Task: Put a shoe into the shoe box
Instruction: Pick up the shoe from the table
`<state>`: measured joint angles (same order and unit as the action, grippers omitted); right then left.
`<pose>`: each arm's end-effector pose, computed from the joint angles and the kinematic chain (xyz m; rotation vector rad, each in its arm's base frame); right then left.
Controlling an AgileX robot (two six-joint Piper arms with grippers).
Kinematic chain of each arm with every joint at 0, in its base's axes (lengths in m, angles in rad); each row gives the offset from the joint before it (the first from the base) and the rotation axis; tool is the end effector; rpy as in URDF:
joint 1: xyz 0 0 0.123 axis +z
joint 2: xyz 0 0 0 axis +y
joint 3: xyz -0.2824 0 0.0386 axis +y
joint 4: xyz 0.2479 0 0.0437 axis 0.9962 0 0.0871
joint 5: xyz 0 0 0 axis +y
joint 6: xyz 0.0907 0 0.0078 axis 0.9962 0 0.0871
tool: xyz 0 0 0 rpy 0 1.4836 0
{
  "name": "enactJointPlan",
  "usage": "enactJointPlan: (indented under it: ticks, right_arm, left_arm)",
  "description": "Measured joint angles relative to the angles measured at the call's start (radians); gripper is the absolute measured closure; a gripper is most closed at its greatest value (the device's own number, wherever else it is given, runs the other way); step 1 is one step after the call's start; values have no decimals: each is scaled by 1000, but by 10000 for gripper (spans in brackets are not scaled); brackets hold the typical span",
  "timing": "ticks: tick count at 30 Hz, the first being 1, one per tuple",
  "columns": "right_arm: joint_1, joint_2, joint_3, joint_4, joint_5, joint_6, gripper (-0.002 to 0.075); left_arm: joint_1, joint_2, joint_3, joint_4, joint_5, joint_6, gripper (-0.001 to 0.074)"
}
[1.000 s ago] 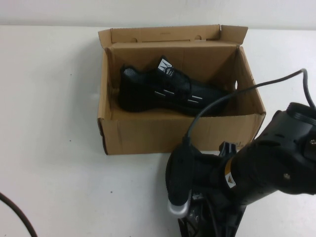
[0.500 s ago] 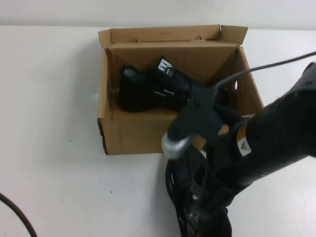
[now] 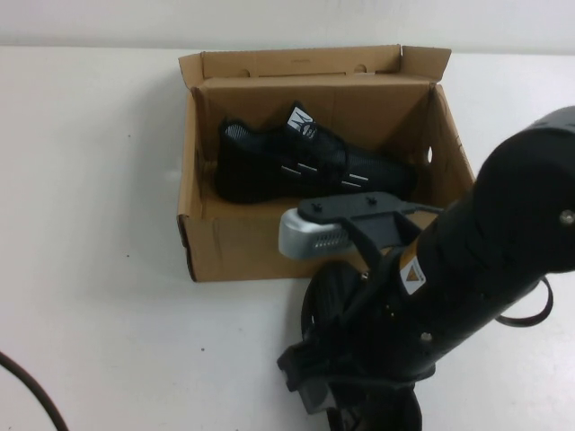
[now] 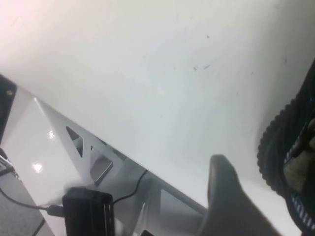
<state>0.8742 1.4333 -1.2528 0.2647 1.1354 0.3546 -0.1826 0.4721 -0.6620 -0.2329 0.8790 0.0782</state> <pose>0.1643 0.2301 0.3236 -0.6569 2.8766 0.6079 0.0715 -0.0297 0.3257 0.2233 2.1566 -0.3395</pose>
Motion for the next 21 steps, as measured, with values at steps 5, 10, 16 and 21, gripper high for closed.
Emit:
enactJointPlan:
  ticks: [5, 10, 16, 21]
  right_arm:
    - [0, 16, 30, -21, -26, 69, 420]
    - [0, 16, 124, -43, -123, 108, 420]
    - [0, 16, 225, -45, -243, 127, 420]
    - [0, 16, 286, -52, -348, 129, 420]
  left_arm:
    - [0, 0, 0, 0, 4, 0, 738]
    - [0, 0, 0, 0, 21, 0, 738]
    - [0, 0, 0, 0, 36, 0, 738]
    - [0, 0, 0, 0, 38, 0, 738]
